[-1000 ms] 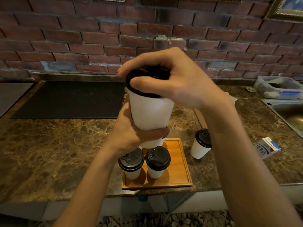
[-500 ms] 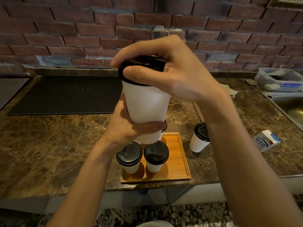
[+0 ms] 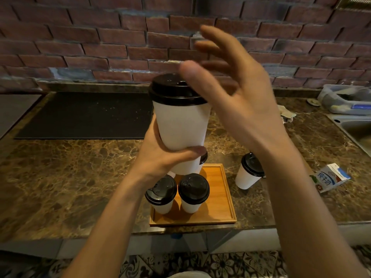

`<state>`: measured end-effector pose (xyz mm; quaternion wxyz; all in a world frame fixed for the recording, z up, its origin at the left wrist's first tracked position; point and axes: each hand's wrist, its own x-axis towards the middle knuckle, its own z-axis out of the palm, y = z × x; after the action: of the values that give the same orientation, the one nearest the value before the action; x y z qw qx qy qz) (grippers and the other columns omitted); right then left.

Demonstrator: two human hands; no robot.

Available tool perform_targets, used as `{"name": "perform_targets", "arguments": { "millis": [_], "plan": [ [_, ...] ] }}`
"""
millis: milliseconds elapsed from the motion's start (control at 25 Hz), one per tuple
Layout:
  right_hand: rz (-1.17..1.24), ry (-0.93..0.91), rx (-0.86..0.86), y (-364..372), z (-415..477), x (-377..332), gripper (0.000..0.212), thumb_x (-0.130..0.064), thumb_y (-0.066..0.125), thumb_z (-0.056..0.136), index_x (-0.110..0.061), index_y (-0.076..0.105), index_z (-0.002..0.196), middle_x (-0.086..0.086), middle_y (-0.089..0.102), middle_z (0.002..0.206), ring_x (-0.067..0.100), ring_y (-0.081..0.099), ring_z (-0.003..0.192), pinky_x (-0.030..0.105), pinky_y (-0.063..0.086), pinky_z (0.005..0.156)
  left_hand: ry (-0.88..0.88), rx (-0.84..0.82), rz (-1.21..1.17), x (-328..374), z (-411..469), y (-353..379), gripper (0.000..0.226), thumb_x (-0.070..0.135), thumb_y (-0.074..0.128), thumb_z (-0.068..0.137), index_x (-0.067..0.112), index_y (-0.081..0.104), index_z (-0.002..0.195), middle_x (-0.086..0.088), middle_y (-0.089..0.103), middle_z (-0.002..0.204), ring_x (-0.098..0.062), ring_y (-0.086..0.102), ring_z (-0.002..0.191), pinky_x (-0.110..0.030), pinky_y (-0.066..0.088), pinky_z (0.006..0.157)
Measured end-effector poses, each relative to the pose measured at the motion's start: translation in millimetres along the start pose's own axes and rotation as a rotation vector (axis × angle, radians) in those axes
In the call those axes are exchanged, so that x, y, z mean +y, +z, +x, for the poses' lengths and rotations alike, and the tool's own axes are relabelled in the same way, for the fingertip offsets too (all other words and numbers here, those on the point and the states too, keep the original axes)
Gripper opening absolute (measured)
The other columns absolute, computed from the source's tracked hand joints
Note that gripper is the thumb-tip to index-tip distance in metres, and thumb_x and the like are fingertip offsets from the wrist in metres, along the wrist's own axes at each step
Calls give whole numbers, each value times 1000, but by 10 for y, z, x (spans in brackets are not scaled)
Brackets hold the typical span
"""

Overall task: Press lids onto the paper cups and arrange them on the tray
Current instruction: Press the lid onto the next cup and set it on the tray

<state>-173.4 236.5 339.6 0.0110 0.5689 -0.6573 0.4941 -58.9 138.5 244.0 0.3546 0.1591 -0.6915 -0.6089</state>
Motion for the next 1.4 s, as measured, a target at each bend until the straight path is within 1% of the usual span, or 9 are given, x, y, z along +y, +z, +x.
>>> {"name": "perform_targets", "arguments": {
  "millis": [160, 240, 360, 480, 600, 720, 840, 1080, 1400],
  "plan": [
    [156, 361, -188, 106, -338, 172, 94, -83, 50, 66, -39, 31, 147, -21, 49, 140, -2, 49, 124, 30, 48, 100, -35, -6, -35, -28, 32, -54, 90, 38, 90, 40, 35, 47, 118, 18, 65, 107, -5, 63, 103, -19, 54, 76],
    [199, 417, -236, 283, -472, 200, 79, -75, 64, 67, -40, 39, 134, -25, 55, 122, -9, 54, 110, 16, 51, 83, -39, -21, -22, -25, 31, -41, 79, 33, 87, 48, 36, 47, 116, 17, 67, 106, -3, 63, 102, -16, 53, 75],
    [221, 457, -110, 464, -561, 224, 74, -61, 77, 66, -38, 36, 124, -26, 53, 107, -17, 52, 98, 4, 48, 69, -75, -22, 19, -24, 27, 38, 73, 25, 78, 59, 34, 44, 123, 11, 62, 113, -2, 61, 105, -18, 53, 80],
    [219, 468, 12, 508, -552, 225, 81, -57, 79, 64, -35, 35, 129, -27, 50, 108, -16, 51, 100, 6, 49, 72, -80, -23, 46, -52, 2, 112, 63, 12, 72, 73, 29, 41, 126, 6, 59, 115, -6, 60, 108, -16, 53, 82],
    [186, 469, 10, 458, -499, 247, 91, -58, 80, 61, -31, 35, 136, -22, 52, 115, -4, 53, 106, 22, 53, 85, -108, -43, 49, -83, -16, 143, 61, -2, 67, 81, 22, 40, 131, 4, 60, 113, -7, 63, 103, -21, 56, 80],
    [178, 489, -72, 388, -447, 282, 96, -63, 78, 57, -32, 34, 137, -17, 53, 121, 3, 55, 110, 33, 55, 90, -124, -39, 41, -86, -8, 127, 71, -4, 70, 77, 20, 37, 135, 4, 60, 113, -7, 64, 101, -24, 57, 78],
    [260, 502, -84, 370, -429, 309, 94, -53, 84, 60, -32, 36, 138, -12, 55, 124, 9, 56, 113, 39, 55, 91, -130, -55, 45, -79, -2, 109, 79, 3, 76, 72, 21, 35, 137, 3, 58, 117, -13, 62, 105, -29, 58, 81],
    [283, 415, -39, 303, -397, 285, 85, -55, 83, 58, -37, 43, 130, -20, 56, 115, 0, 58, 105, 26, 58, 82, -80, -186, 68, 24, 78, 20, 77, 30, 76, 59, 22, 43, 128, 2, 60, 119, -9, 59, 113, -22, 52, 87],
    [283, 396, -34, 253, -375, 291, 85, -47, 85, 63, -34, 43, 135, -18, 56, 118, 0, 57, 107, 26, 56, 83, -81, -216, 85, 43, 128, 23, 78, 15, 73, 65, 14, 38, 135, -2, 58, 121, -12, 59, 113, -27, 54, 88]
  ]
}}
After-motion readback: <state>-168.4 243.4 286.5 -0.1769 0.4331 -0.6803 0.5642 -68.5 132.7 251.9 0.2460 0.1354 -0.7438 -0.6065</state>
